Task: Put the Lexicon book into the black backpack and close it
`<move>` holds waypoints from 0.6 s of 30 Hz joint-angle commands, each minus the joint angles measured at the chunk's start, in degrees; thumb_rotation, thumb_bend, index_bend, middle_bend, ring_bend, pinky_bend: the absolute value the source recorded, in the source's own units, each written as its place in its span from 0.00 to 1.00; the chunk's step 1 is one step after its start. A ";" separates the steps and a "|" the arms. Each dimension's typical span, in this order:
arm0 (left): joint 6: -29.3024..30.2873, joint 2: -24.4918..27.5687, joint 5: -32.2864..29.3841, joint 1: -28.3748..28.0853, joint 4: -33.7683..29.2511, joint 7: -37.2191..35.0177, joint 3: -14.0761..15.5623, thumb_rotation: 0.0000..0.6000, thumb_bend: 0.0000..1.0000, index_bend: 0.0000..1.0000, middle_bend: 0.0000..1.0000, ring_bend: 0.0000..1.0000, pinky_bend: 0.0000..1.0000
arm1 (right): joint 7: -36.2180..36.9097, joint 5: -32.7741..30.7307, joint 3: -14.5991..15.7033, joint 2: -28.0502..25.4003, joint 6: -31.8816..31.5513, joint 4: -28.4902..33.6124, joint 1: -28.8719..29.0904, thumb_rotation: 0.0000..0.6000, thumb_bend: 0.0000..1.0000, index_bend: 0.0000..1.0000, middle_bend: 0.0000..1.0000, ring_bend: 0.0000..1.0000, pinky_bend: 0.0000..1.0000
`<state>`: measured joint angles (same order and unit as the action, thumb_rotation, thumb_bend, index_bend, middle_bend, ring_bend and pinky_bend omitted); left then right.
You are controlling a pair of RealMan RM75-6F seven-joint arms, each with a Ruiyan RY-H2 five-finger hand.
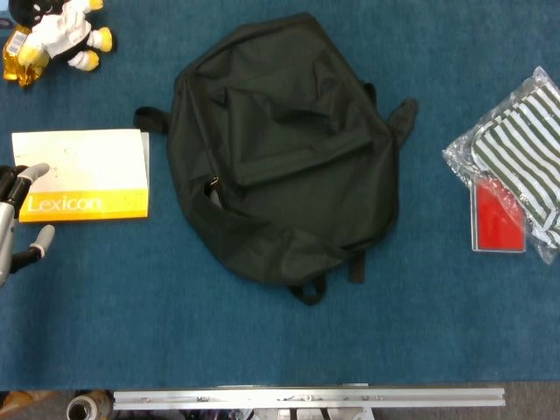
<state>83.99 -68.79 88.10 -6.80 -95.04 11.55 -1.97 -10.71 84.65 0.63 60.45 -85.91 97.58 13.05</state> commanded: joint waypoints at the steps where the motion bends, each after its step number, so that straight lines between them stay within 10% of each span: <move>1: -0.14 0.02 -0.03 -0.10 0.11 -0.11 0.04 1.00 0.25 0.22 0.29 0.22 0.16 | -0.25 -0.07 -0.48 0.10 0.62 -0.02 0.00 1.00 0.11 0.25 0.35 0.20 0.32; 18: -7.59 -1.49 -3.21 -3.03 4.30 0.18 0.76 1.00 0.26 0.21 0.27 0.22 0.16 | 2.77 -1.97 -4.70 -3.15 4.41 2.72 1.21 1.00 0.11 0.25 0.35 0.20 0.32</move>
<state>77.71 -69.68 85.69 -9.09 -91.62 11.66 -1.35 -8.10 82.67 -4.04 57.40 -81.74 100.18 14.23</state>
